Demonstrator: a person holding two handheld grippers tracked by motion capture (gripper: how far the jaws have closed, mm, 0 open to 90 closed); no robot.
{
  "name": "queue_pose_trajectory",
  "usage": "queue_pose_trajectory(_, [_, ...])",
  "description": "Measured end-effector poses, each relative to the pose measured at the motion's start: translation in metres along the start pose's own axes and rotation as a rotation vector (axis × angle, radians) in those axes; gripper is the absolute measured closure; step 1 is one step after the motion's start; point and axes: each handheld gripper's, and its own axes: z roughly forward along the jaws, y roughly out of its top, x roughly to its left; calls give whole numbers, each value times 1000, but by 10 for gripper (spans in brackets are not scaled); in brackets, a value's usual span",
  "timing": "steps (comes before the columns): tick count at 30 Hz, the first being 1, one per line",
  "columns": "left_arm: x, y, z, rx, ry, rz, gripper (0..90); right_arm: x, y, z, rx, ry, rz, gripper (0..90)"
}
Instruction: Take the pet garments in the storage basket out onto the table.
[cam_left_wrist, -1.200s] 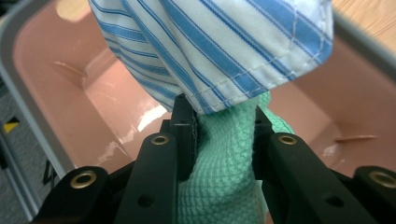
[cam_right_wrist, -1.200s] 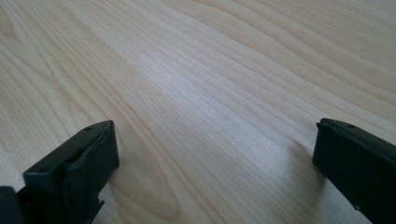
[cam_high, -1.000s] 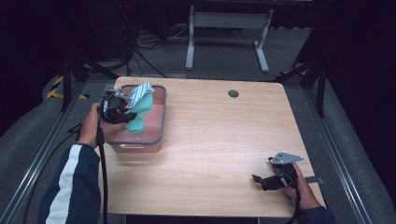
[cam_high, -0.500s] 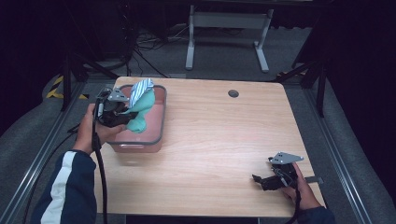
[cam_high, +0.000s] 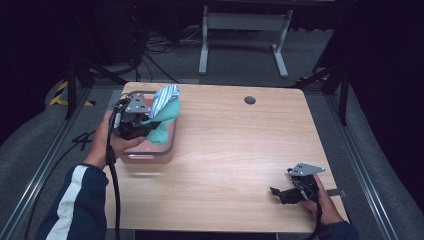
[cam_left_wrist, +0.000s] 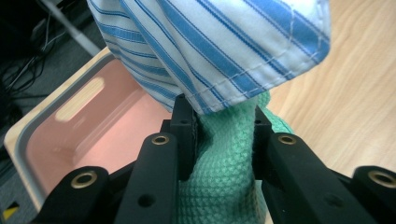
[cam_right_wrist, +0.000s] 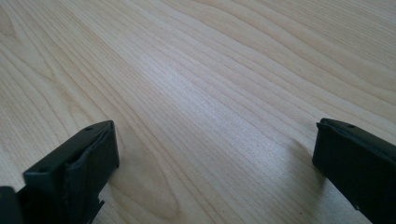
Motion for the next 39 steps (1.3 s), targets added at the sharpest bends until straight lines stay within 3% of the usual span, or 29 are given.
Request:
queue_pose_trajectory(8, [-19, 18, 13, 0, -48, 63, 730, 0, 0, 0, -2, -1, 2, 6])
queue_pose_trajectory(27, [-68, 53, 74, 65, -168, 175, 730, 0, 0, 0, -2, -1, 3, 6])
queue_pose_trajectory(32, [-77, 57, 88, 94, -190, 191, 729, 0, 0, 0, -1, -1, 2, 6])
queue_pose_trajectory(39, [-84, 53, 117, 136, -220, 166, 729, 0, 0, 0, -2, -1, 0, 6])
